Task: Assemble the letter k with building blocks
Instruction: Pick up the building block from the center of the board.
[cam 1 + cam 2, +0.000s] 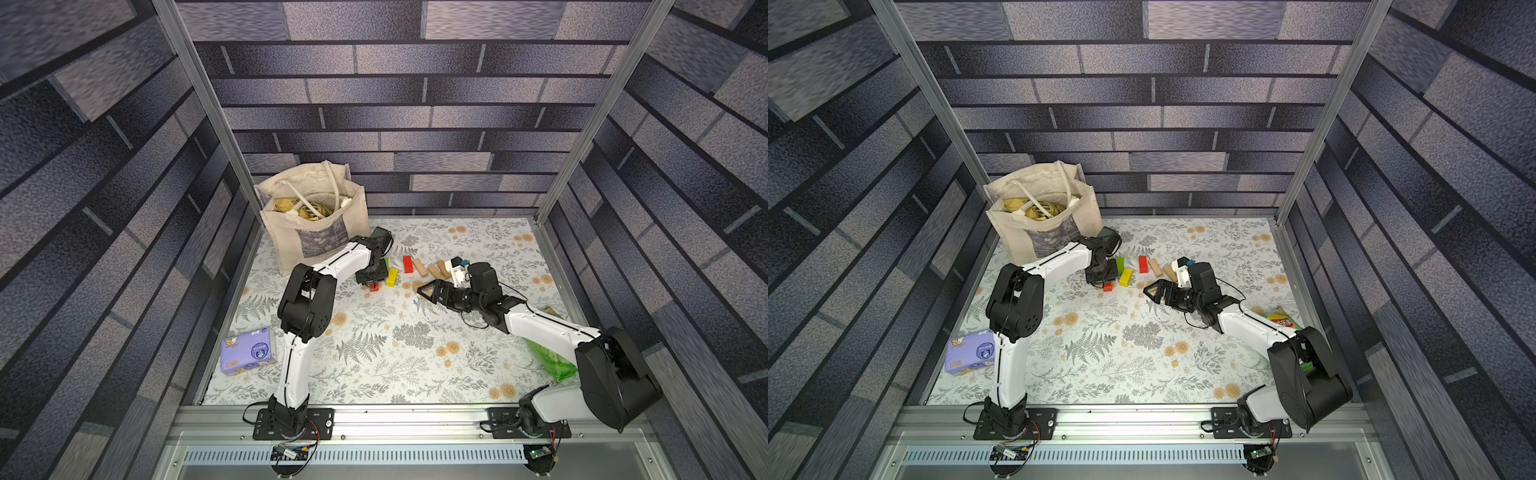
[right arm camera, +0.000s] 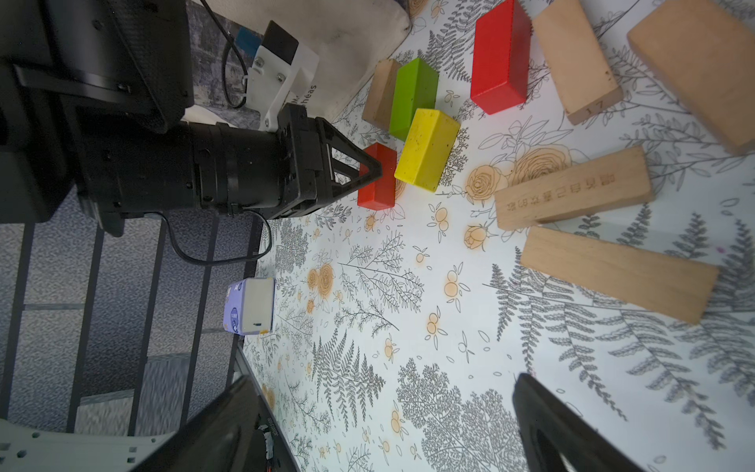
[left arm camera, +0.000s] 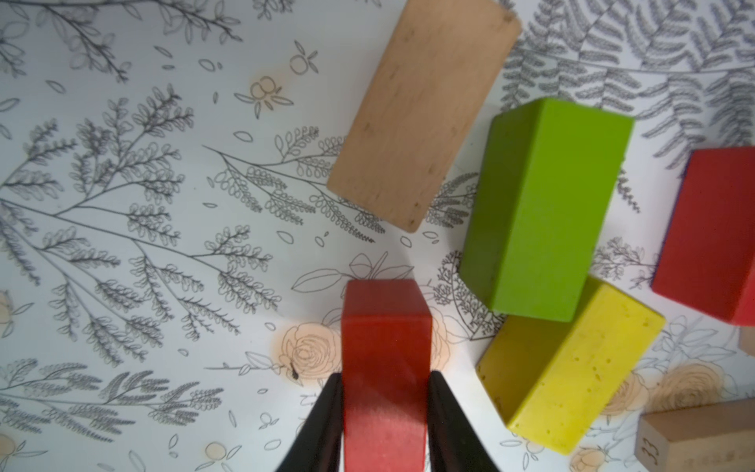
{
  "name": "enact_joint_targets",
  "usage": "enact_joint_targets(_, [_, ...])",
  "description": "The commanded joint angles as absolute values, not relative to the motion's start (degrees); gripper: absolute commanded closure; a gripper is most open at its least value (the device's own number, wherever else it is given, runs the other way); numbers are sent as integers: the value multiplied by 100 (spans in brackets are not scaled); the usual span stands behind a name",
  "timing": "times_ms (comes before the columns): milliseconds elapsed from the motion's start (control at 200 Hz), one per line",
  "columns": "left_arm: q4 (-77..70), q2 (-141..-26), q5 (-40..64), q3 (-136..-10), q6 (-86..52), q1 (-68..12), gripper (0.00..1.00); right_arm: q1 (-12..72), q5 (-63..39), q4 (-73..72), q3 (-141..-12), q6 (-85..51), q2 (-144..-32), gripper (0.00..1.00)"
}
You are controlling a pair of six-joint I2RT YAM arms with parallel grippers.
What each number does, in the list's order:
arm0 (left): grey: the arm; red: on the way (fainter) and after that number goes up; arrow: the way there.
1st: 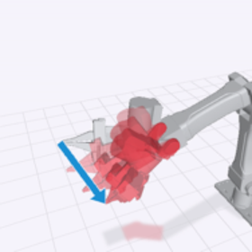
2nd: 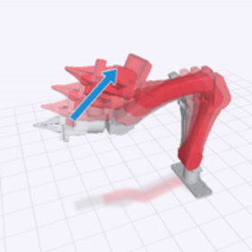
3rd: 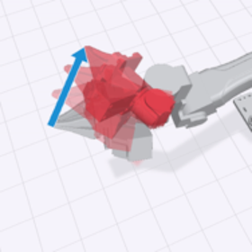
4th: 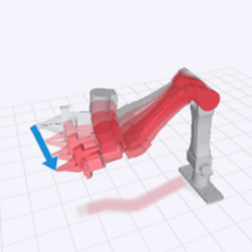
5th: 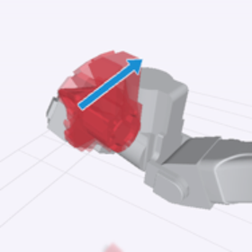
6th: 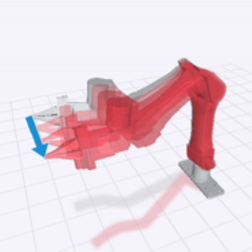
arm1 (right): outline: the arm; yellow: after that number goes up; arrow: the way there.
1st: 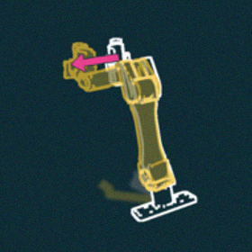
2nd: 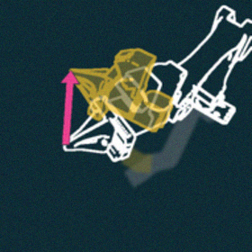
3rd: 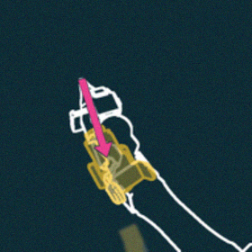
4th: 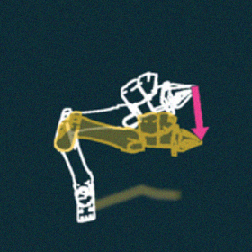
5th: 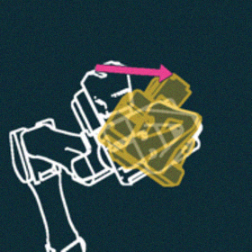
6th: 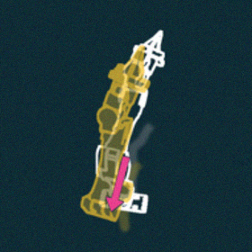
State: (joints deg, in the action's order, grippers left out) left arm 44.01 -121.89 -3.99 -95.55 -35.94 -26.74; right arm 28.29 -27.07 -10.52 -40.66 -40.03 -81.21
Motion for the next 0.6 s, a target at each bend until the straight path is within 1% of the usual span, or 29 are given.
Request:
enact_joint_targets(0, [4869, -11800, -601, -9411, -3108, -2827, 92, 2943, -2602, -945, -4173, -4000, -8035, 0])
enact_joint_targets(210, [4850, -11195, -606, -8818, -2896, -2890, 92, 3267, -2381, -1047, -4150, -4159, -8095, 0])
enact_joint_targets(366, [4652, -10736, -641, -8183, -3019, -2892, 93, 3534, -2156, -1013, -4144, -4208, -8029, 0])
enact_joint_targets(591, [4238, -10241, -600, -7475, -3093, -2870, 93, 3673, -2018, -1007, -4080, -4271, -7927, 0])
